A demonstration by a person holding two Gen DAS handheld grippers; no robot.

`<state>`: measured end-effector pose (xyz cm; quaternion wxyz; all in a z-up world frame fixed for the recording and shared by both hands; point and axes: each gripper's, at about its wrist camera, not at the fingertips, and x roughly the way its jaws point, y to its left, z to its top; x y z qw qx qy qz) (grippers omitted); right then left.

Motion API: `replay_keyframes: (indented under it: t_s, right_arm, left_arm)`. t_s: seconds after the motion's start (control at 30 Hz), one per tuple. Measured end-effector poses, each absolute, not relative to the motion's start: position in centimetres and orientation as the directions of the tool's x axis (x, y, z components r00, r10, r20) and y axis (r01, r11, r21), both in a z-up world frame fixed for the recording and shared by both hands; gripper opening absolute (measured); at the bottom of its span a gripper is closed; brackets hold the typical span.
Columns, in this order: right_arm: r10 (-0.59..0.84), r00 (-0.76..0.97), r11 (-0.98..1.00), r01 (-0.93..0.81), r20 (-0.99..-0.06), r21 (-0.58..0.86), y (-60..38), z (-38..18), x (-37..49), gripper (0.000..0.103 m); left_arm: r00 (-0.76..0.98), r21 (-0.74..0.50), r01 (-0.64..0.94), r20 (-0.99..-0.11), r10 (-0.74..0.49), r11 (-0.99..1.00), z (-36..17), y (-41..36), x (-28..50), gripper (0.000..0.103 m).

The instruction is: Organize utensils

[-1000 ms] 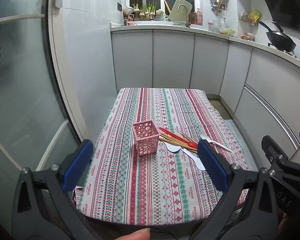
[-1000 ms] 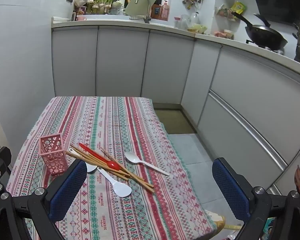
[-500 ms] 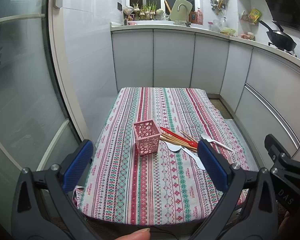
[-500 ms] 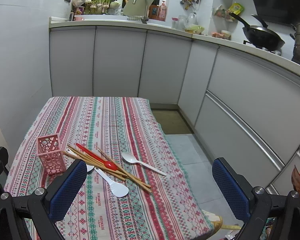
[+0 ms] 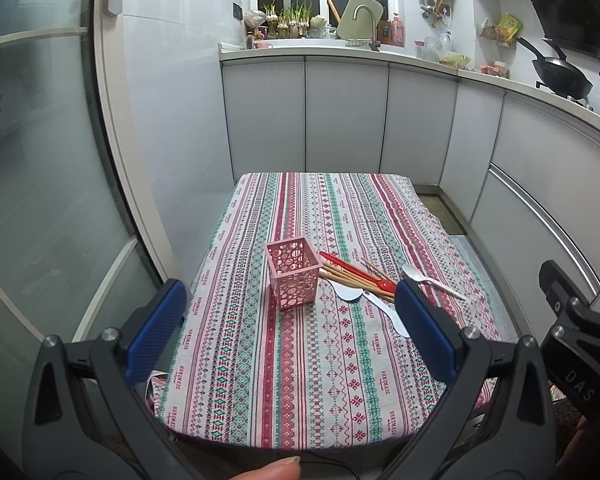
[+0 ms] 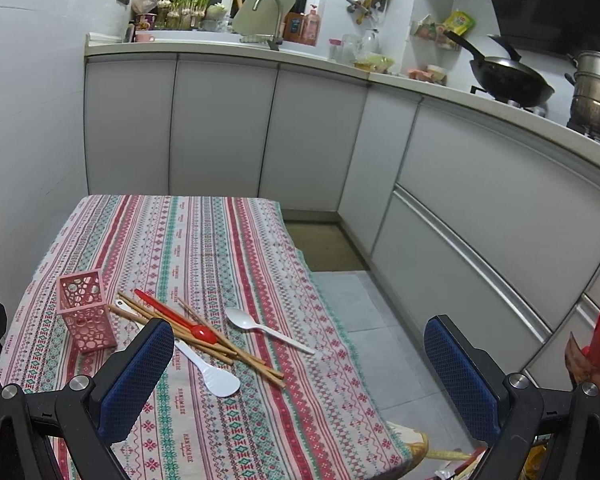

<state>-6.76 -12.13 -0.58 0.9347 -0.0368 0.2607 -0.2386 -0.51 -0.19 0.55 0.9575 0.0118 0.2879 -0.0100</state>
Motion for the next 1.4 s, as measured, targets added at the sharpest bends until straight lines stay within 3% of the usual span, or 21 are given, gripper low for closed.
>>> replay_keyframes:
  t_s: [1.4]
  right_arm:
    - [-0.442, 0.759, 0.896, 0.397, -0.478, -0.200, -11.30, -1.07, -6.12, 0.103]
  left_arm:
    - [0.835, 0.040, 0.004, -0.549, 0.019, 0.999, 0.02, 0.15, -0.21, 0.103]
